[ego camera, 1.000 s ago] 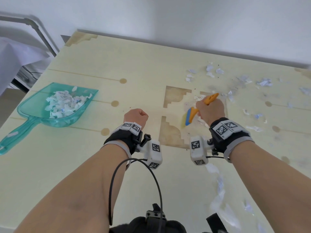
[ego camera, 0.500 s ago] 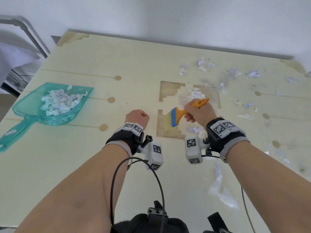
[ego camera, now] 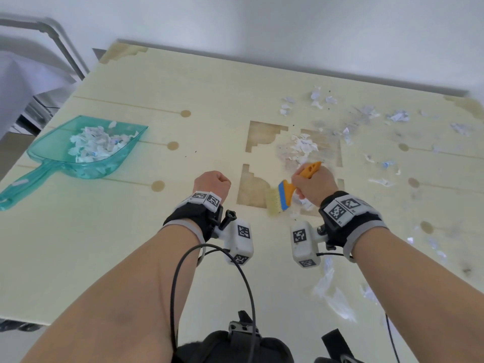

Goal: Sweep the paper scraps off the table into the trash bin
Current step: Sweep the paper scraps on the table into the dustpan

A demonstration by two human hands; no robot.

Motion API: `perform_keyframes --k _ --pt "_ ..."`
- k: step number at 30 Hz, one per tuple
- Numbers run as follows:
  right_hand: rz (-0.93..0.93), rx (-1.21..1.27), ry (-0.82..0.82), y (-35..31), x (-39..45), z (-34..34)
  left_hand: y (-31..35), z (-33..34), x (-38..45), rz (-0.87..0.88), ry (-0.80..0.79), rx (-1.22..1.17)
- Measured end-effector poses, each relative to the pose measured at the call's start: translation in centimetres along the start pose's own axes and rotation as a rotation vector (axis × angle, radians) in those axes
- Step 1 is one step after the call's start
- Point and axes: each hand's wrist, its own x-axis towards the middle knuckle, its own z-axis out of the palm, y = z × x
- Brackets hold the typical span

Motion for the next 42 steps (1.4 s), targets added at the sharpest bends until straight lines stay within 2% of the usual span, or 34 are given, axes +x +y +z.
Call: perform_keyframes --k 2,4,7,9,10,14,16,19,22,26,29,30,32,34,36,38,42 --pt "-0.021 -0.098 0.149 0.9 0.2 -1.3 -0.1 0.4 -0.7 -0.024 0.014 0.000" --pt "-0.076 0.005 0.164 1.0 -0.1 -2.1 -0.2 0.9 -1.3 -0.046 0.022 -0.001" --pt "-0.123 0.152 -0.089 0.6 -1.3 -1.5 -0.2 1.7 -2.3 -0.056 0.019 -0.010" --pt "-0.115 0.094 -0.220 0.8 -1.7 -0.9 0.0 2.2 -3.0 -0.054 0.015 -0.027" --pt "-0.109 0.045 -0.222 1.0 -1.6 -1.0 0.1 2.3 -3.2 -0.050 0.014 -0.031" --pt "-0.140 -0.222 0.014 2.1 -0.6 -3.4 0.5 2.8 -4.0 -0.055 0.022 -0.039" --pt "-0.158 -0.070 0.044 2.2 -0.7 -4.4 0.5 3.0 -4.3 -0.064 0.029 -0.046" --pt "-0.160 0.130 -0.127 2.2 -1.4 -4.3 0.7 3.6 -4.7 -0.069 0.036 -0.047" --pt "-0.122 0.041 -0.275 3.3 -1.8 -3.4 1.3 4.2 -5.0 -0.057 0.035 -0.052" --pt "-0.118 -0.057 -0.101 4.9 -1.0 -5.1 1.8 4.5 -5.3 -0.054 0.042 -0.064" --pt "-0.155 0.012 0.003 4.8 -0.8 -6.9 2.1 4.8 -5.5 -0.062 0.039 -0.052" --pt "-0.168 0.056 -0.018 4.6 -1.0 -7.3 2.3 5.0 -5.6 -0.059 0.038 -0.048" --pt "-0.177 0.118 -0.161 4.2 -1.7 -7.4 2.6 5.3 -5.7 -0.053 0.038 -0.044" --pt "-0.159 0.091 -0.347 4.2 -2.4 -6.8 2.9 5.6 -5.9 -0.050 0.037 -0.046" --pt "-0.135 0.031 -0.433 4.8 -2.8 -6.1 3.1 5.8 -6.0 -0.045 0.041 -0.052" --pt "-0.106 -0.002 -0.378 5.4 -2.8 -6.1 3.0 6.0 -6.1 -0.048 0.043 -0.056" --pt "-0.098 -0.025 -0.118 6.0 -1.7 -8.1 2.7 6.3 -6.6 -0.064 0.041 -0.042"
